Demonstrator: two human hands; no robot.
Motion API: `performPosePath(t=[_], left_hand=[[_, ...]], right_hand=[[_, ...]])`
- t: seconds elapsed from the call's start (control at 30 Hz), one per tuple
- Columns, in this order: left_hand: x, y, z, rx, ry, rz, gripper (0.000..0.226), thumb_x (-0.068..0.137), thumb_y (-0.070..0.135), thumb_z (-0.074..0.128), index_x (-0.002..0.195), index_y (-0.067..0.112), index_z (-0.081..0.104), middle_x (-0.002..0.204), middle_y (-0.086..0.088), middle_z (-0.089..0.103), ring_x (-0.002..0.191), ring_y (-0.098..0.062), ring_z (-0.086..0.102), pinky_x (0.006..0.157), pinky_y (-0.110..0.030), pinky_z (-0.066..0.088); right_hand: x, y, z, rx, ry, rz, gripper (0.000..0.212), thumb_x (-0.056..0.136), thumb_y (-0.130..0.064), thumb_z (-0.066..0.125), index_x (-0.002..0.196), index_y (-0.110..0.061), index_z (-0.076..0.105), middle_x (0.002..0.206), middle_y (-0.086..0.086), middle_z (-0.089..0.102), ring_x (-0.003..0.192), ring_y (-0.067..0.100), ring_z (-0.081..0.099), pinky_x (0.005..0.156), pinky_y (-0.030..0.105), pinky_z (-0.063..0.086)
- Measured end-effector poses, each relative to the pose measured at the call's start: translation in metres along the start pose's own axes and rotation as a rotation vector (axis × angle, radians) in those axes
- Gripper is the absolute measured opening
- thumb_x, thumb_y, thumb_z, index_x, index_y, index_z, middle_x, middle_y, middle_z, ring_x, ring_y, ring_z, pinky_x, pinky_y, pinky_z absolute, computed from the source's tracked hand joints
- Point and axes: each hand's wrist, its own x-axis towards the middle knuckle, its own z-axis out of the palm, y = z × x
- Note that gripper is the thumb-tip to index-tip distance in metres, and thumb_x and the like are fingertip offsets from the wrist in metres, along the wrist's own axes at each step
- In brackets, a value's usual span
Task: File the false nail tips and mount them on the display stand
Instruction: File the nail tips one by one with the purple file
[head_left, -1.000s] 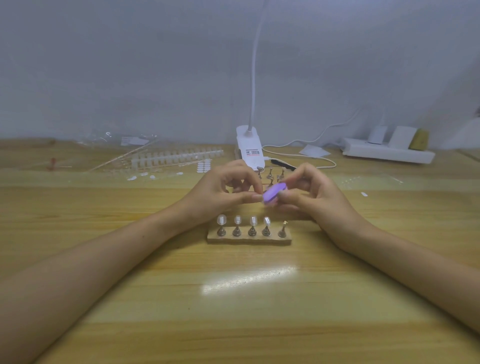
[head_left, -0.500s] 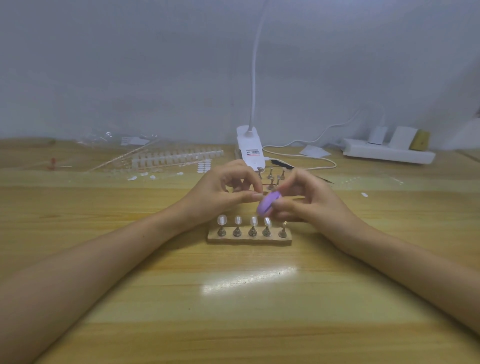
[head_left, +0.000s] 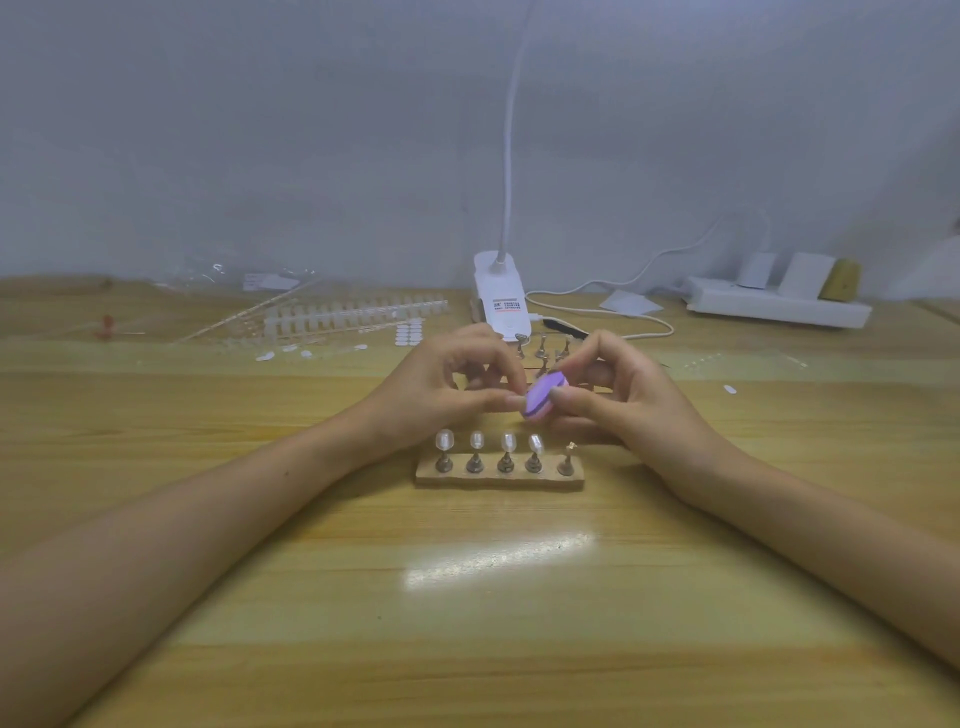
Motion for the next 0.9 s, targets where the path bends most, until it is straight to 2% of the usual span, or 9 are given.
performPosePath(t=[0.13, 0.27, 0.37, 0.43, 0.53, 0.67, 0.8, 0.9], left_hand=[[0.0008, -0.0003, -0.0009, -0.003, 0.032, -0.015, 0.007, 0.081, 0.023, 0.074, 0.083, 0.018, 0.07, 0.09, -0.013, 0.057, 0.075, -0.007, 0.051, 0.075, -0.018, 0.044], [0.001, -0.0009, -0.0009, 0.012, 0.037, 0.002, 0.004, 0.083, 0.019, 0.073, 0.082, 0.02, 0.069, 0.088, -0.011, 0.057, 0.075, -0.005, 0.051, 0.075, -0.017, 0.044], [0.0009, -0.0014, -0.001, 0.006, 0.034, -0.003, 0.005, 0.083, 0.021, 0.074, 0.083, 0.019, 0.07, 0.09, -0.012, 0.057, 0.075, -0.007, 0.052, 0.076, -0.018, 0.045], [0.0008, -0.0014, -0.0006, 0.006, 0.025, 0.006, 0.005, 0.083, 0.019, 0.075, 0.083, 0.02, 0.07, 0.09, -0.013, 0.057, 0.076, -0.009, 0.052, 0.076, -0.019, 0.045], [0.0009, -0.0008, 0.0, 0.019, 0.033, 0.013, 0.005, 0.082, 0.022, 0.074, 0.082, 0.021, 0.069, 0.088, -0.012, 0.057, 0.075, -0.008, 0.051, 0.075, -0.018, 0.044], [0.0008, 0.0002, 0.0001, 0.008, 0.023, 0.005, 0.005, 0.082, 0.021, 0.074, 0.082, 0.02, 0.069, 0.089, -0.013, 0.057, 0.075, -0.011, 0.052, 0.072, -0.016, 0.044], [0.0002, 0.0028, 0.0012, 0.007, -0.003, 0.032, 0.005, 0.079, 0.025, 0.073, 0.082, 0.022, 0.069, 0.087, -0.008, 0.057, 0.074, -0.009, 0.051, 0.072, -0.019, 0.045], [0.0006, 0.0001, -0.0002, 0.015, 0.021, 0.015, 0.006, 0.082, 0.018, 0.075, 0.082, 0.02, 0.069, 0.089, -0.015, 0.057, 0.074, -0.019, 0.051, 0.075, -0.019, 0.044]], right_hand=[[0.0009, 0.0002, 0.0003, 0.004, 0.031, -0.023, 0.015, 0.092, -0.004, 0.066, 0.097, -0.002, 0.051, 0.101, 0.009, 0.074, 0.089, 0.029, 0.075, 0.073, 0.034, 0.062], [-0.0004, 0.0009, 0.0037, -0.112, -0.083, -0.021, 0.016, 0.091, -0.002, 0.067, 0.097, -0.001, 0.052, 0.101, 0.01, 0.074, 0.085, 0.026, 0.075, 0.076, 0.037, 0.062], [0.0004, 0.0004, 0.0004, 0.0, 0.064, -0.019, 0.016, 0.093, -0.007, 0.066, 0.099, -0.002, 0.052, 0.103, 0.014, 0.073, 0.092, 0.026, 0.074, 0.083, 0.044, 0.061], [0.0011, 0.0, 0.0, -0.017, 0.061, -0.002, 0.016, 0.092, -0.007, 0.066, 0.098, -0.003, 0.052, 0.104, 0.016, 0.073, 0.093, 0.029, 0.074, 0.085, 0.047, 0.06], [0.0005, 0.0011, 0.0034, -0.135, -0.073, 0.0, 0.017, 0.091, -0.007, 0.069, 0.095, -0.005, 0.053, 0.102, 0.014, 0.074, 0.089, 0.031, 0.075, 0.081, 0.043, 0.062], [0.0015, 0.0003, -0.0009, -0.011, 0.041, 0.014, 0.018, 0.092, -0.008, 0.067, 0.098, -0.004, 0.051, 0.104, 0.017, 0.073, 0.092, 0.035, 0.074, 0.079, 0.046, 0.062], [0.0027, 0.0011, -0.001, -0.042, -0.026, 0.032, 0.018, 0.093, -0.009, 0.066, 0.099, -0.004, 0.05, 0.101, 0.015, 0.075, 0.09, 0.034, 0.074, 0.078, 0.041, 0.062], [0.0025, -0.0002, -0.0019, -0.041, -0.018, 0.038, 0.018, 0.093, -0.01, 0.066, 0.099, -0.004, 0.05, 0.099, 0.014, 0.076, 0.089, 0.032, 0.075, 0.076, 0.037, 0.062]])
